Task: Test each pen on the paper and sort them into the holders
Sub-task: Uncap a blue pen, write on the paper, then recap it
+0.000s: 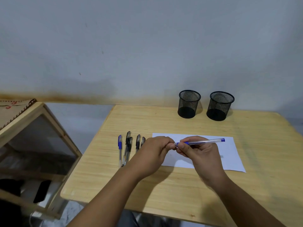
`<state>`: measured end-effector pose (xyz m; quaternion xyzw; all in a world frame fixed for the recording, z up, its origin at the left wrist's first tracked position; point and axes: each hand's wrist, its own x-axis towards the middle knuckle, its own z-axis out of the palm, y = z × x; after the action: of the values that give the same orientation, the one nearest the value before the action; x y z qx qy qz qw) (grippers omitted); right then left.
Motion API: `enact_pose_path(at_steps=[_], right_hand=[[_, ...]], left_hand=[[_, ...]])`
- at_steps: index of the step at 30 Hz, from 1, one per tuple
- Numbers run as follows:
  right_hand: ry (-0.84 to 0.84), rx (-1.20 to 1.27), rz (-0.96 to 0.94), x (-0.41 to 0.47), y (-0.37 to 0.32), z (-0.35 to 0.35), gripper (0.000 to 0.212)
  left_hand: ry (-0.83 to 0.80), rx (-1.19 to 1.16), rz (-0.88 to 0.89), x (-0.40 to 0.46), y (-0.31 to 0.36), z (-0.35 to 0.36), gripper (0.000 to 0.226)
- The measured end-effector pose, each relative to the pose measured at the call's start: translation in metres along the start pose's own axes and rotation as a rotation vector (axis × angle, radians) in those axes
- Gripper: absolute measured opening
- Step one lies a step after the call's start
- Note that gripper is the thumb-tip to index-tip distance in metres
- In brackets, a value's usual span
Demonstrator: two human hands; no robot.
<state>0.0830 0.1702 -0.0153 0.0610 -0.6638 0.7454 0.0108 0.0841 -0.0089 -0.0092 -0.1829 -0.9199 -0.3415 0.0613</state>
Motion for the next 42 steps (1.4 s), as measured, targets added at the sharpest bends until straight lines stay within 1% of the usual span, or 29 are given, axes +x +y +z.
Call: enact_pose_path(at_steps=[2, 5, 6, 8, 9, 12, 14, 17, 20, 24, 27, 29, 34, 38, 40, 42], right_hand=[[-0.01, -0.049, -0.009, -0.001, 0.0, 0.0, 0.006], [0.005, -0.138, -0.029, -0.003, 0.001, -0.001, 0.011], [0.039, -0.132, -0.035, -0.003, -0.001, -0.004, 0.013], [0.122, -0.103, -0.056, 0.0, -0.008, -0.018, 0.012], [0.144, -0.096, -0.068, 0.002, -0.012, -0.026, 0.011], [0.151, -0.104, -0.071, 0.005, -0.018, -0.039, 0.01], [0.154, -0.089, -0.047, 0.006, -0.013, -0.038, 0.009], [0.16, -0.049, 0.021, 0.007, 0.002, -0.034, 0.009], [0.169, -0.008, 0.089, 0.006, 0.016, -0.03, 0.01], [0.154, -0.105, 0.131, 0.01, 0.023, -0.025, 0.009], [0.107, -0.217, 0.139, 0.015, 0.023, -0.024, 0.006], [0.088, -0.267, 0.138, 0.018, 0.024, -0.026, 0.004], [0.077, -0.36, 0.13, 0.021, 0.029, -0.03, 0.003], [0.073, -0.371, 0.142, 0.021, 0.034, -0.03, 0.003], [0.075, -0.364, 0.147, 0.021, 0.034, -0.031, 0.003], [0.081, -0.35, 0.149, 0.021, 0.033, -0.032, 0.003]], left_hand=[[-0.064, -0.103, -0.054, 0.0, 0.001, -0.001, 0.028], [-0.166, -0.27, -0.15, -0.002, -0.002, -0.003, 0.029], [-0.155, -0.292, -0.2, -0.003, -0.01, -0.007, 0.03], [-0.066, -0.364, -0.293, -0.007, -0.033, -0.023, 0.031], [-0.03, -0.378, -0.309, -0.01, -0.044, -0.032, 0.03], [-0.016, -0.269, -0.287, -0.012, -0.06, -0.047, 0.024], [0.053, -0.251, -0.317, -0.006, -0.062, -0.045, 0.018], [0.171, -0.175, -0.383, 0.006, -0.073, -0.034, 0.021], [0.21, -0.064, -0.41, 0.022, -0.08, -0.022, 0.024], [0.241, 0.181, -0.496, 0.046, -0.075, -0.013, 0.023], [0.195, 0.327, -0.551, 0.058, -0.074, -0.01, 0.022], [0.167, 0.337, -0.588, 0.062, -0.076, -0.007, 0.028], [0.172, 0.319, -0.612, 0.062, -0.08, 0.001, 0.028], [0.141, 0.337, -0.625, 0.063, -0.085, 0.002, 0.022], [0.164, 0.347, -0.599, 0.06, -0.083, 0.0, 0.019], [0.195, 0.364, -0.549, 0.052, -0.075, 0.0, 0.031]])
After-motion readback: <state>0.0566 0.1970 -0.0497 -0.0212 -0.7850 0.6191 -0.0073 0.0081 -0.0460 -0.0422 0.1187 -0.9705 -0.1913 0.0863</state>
